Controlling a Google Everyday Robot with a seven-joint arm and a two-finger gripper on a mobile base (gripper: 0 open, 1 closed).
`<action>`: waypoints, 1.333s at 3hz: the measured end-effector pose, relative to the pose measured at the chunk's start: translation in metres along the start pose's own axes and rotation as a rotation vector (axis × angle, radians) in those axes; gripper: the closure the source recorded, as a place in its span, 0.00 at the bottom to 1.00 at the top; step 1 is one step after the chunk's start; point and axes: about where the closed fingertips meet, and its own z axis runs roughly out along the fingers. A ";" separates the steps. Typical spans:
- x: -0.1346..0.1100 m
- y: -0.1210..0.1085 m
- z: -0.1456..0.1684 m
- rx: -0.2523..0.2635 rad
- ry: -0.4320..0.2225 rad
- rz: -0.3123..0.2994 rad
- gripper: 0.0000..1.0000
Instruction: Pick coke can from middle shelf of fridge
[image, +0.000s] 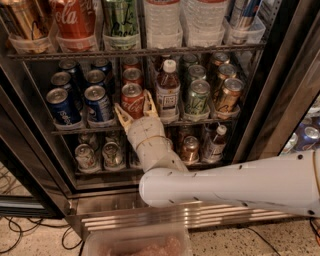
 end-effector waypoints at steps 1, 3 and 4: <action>-0.001 -0.001 0.008 0.007 0.008 0.001 0.56; 0.006 -0.007 0.016 0.011 -0.001 0.024 0.99; 0.015 -0.009 0.019 0.009 -0.014 0.042 1.00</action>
Offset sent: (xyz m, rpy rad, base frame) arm 0.0148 0.0076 -0.0023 -0.0082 -0.0038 0.0176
